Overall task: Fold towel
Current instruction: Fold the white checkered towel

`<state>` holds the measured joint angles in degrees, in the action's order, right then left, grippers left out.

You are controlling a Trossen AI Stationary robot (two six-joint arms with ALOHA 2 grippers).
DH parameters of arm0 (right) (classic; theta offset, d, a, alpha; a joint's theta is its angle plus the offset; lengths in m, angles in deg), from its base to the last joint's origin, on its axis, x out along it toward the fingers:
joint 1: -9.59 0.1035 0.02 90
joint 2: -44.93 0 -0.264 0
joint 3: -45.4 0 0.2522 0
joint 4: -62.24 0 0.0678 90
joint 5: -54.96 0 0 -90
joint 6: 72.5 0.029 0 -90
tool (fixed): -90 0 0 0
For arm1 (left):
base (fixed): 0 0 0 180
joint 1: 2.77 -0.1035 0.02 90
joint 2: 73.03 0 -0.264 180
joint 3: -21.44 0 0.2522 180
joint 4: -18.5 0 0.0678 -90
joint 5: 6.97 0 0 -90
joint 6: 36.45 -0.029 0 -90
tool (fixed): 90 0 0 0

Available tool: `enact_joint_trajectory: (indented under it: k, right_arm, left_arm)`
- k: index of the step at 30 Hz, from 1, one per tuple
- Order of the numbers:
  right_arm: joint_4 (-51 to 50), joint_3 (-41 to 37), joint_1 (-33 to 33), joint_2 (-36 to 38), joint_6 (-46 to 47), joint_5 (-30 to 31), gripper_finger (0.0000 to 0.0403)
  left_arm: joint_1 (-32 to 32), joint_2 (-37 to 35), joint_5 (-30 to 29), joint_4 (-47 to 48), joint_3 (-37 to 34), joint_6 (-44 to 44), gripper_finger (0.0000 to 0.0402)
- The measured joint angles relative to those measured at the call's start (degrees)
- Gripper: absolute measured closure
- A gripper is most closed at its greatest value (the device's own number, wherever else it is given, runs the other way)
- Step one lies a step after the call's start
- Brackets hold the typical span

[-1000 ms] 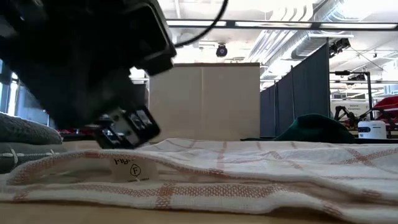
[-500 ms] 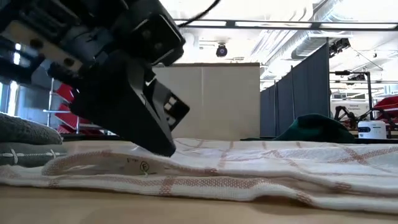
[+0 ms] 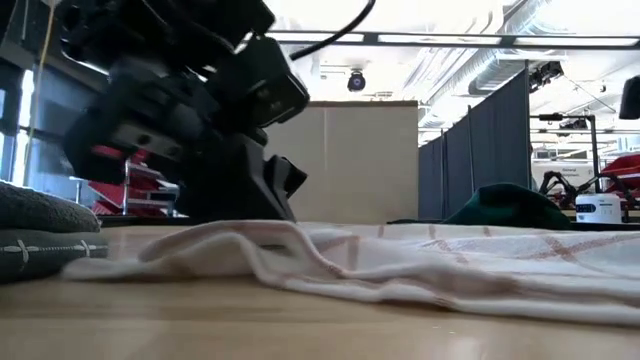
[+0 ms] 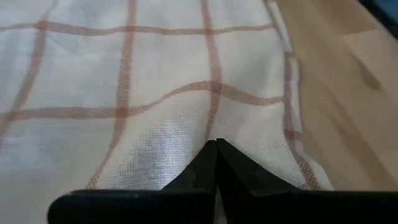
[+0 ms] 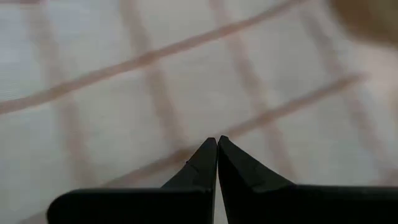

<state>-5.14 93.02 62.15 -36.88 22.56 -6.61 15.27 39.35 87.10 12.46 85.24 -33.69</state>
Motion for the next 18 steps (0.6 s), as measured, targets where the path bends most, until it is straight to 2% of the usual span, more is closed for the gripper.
enact_joint_trajectory:
  k: [4,9,13,18]
  right_arm:
    - [-1.09,-0.04,-0.17,0.94,0.82,0.42,0.0403]
    - [8.53,-0.03,0.34,2.08,-1.91,2.44,0.0403]
    - [16.9,0.02,-0.1,1.02,-7.87,3.05,0.0403]
    - [15.92,0.02,-1.01,-1.55,-7.7,4.24,0.0403]
  left_arm:
    - [-0.92,-0.98,3.6,1.23,-0.05,0.24,0.0402]
    - [-0.05,-6.37,5.45,9.38,-0.28,2.6,0.0401]
    - [1.72,-9.97,5.73,13.27,-0.13,3.57,0.0401]
    - [3.46,-9.22,4.33,13.72,-0.15,3.62,0.0402]
